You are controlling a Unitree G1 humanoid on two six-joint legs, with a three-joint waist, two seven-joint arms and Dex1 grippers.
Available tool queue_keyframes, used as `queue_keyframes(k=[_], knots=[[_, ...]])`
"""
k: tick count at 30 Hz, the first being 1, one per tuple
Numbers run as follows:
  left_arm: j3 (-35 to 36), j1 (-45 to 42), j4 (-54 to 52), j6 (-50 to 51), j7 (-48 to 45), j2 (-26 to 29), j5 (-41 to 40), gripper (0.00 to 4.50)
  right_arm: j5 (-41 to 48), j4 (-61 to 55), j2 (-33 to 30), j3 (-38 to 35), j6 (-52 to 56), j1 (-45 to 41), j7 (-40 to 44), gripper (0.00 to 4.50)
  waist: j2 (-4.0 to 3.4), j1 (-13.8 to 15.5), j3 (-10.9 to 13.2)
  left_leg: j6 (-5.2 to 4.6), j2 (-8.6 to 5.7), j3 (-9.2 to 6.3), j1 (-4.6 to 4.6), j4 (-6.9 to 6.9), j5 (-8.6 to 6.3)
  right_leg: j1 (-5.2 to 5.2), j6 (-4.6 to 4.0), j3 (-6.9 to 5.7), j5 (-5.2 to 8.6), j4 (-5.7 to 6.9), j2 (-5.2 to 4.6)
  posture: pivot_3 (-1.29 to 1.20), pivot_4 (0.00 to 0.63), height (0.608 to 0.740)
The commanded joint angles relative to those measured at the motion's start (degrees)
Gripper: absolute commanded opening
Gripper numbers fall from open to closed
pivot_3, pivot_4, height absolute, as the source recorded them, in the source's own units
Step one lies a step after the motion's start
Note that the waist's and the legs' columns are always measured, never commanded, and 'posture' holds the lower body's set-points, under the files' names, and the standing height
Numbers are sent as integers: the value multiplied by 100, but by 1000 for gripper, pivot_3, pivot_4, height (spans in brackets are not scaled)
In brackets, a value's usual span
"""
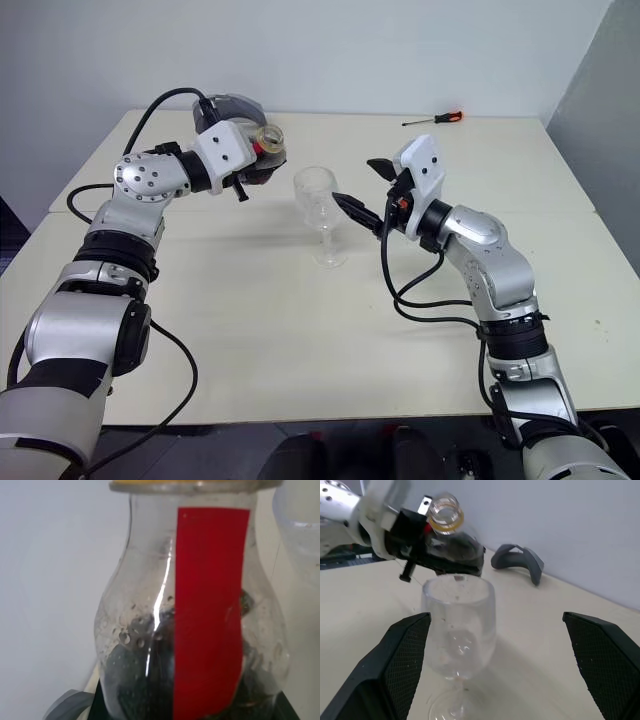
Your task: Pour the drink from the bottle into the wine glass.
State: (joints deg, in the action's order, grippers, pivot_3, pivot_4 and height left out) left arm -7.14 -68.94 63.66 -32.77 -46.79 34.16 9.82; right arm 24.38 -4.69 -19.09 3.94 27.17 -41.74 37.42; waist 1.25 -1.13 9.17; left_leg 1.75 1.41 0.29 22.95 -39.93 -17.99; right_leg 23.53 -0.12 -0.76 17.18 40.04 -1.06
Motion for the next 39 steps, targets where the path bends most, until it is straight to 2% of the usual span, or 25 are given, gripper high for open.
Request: queue_keyframes(k=[1,39], knots=[[-11,-363,31,-266,161,76,110,1137,441,-467,96,-194,99,-149,181,4500,0,-2,0,0,0,0,0,0,0,0,0,0,0,-1,0,0,150,740],[-1080,-1165,612,-1594,1631,433,1919,1137,259,-329,156,-93,-73,-227,240,4500,0,-42,0,1,-1,3,0,-1,1,1,0,1,0,2,-2,0,150,740]])
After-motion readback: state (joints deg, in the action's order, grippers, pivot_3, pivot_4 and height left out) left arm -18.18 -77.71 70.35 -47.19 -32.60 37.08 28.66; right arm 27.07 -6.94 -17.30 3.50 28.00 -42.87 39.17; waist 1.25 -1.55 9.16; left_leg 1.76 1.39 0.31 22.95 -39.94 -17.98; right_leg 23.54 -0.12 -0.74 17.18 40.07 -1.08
